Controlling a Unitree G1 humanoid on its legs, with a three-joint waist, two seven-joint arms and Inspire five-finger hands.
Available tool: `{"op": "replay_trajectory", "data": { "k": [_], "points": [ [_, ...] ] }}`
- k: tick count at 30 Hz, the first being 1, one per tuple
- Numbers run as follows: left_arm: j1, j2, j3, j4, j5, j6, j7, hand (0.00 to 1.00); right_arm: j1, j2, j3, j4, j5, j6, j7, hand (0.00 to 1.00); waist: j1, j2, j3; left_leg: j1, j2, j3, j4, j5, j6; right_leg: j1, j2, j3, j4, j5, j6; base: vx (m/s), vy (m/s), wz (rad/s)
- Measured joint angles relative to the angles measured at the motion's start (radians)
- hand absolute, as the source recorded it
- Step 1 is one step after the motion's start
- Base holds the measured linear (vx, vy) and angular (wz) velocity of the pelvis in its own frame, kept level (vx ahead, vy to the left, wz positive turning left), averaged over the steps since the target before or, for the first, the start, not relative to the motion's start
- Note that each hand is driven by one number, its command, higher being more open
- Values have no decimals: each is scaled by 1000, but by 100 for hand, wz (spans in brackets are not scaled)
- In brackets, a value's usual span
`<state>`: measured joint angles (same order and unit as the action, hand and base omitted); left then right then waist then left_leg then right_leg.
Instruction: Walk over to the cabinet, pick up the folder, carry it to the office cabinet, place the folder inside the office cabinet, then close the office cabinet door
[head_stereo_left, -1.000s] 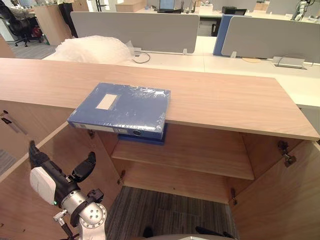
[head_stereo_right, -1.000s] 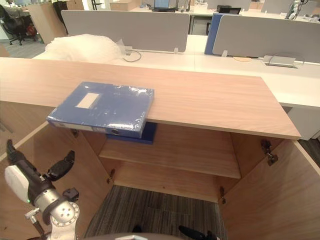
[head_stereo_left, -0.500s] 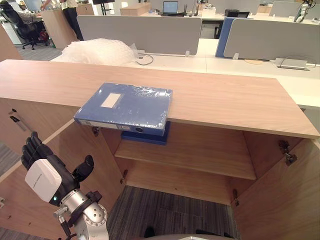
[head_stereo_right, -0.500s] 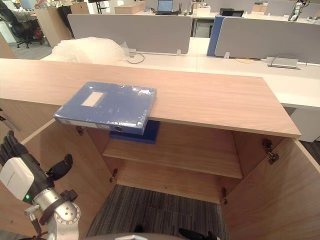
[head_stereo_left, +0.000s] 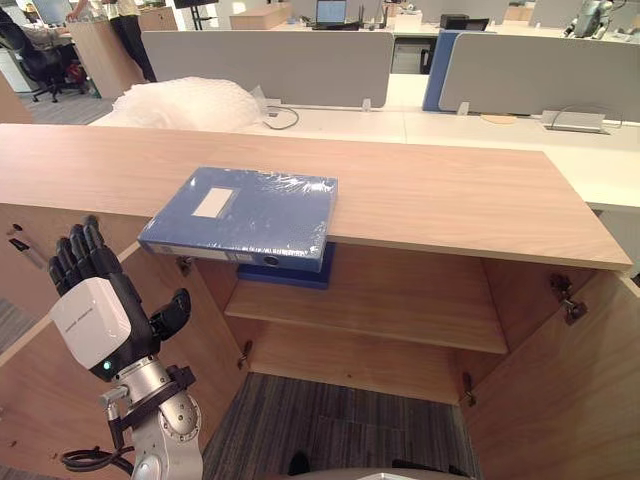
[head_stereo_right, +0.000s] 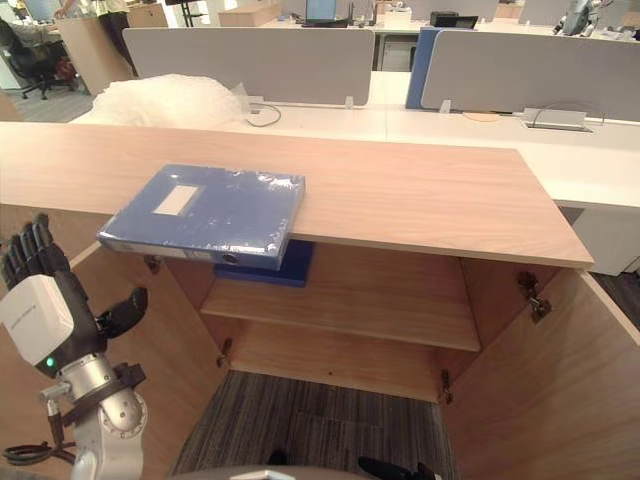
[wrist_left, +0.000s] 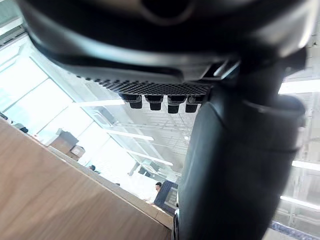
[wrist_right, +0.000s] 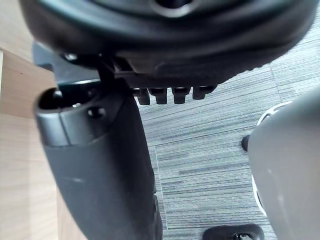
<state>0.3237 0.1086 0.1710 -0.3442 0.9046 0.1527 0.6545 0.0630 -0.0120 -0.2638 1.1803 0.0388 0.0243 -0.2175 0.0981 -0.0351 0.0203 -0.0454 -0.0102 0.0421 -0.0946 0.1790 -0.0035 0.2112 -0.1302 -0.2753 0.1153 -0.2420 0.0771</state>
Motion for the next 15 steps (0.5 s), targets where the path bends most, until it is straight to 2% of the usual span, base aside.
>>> {"op": "replay_trajectory", "data": {
  "k": [11, 15],
  "points": [
    [-37, 115, 2, 27, 22, -51, -34, 100, -8, -26, -12, -1, -26, -2, 11, 100, -1, 27, 15, 8, 16, 2, -1, -4, -12, 3, 15, 7, -6, 2, -7, -36, -5, -2],
    [-37, 132, 3, 76, 30, -57, -56, 100, -8, -24, -14, -8, -39, 1, 13, 100, -1, 23, 20, 8, 14, 2, -1, -8, -16, 7, 15, 7, -15, 1, -6, 0, 0, 0]
  ]
}}
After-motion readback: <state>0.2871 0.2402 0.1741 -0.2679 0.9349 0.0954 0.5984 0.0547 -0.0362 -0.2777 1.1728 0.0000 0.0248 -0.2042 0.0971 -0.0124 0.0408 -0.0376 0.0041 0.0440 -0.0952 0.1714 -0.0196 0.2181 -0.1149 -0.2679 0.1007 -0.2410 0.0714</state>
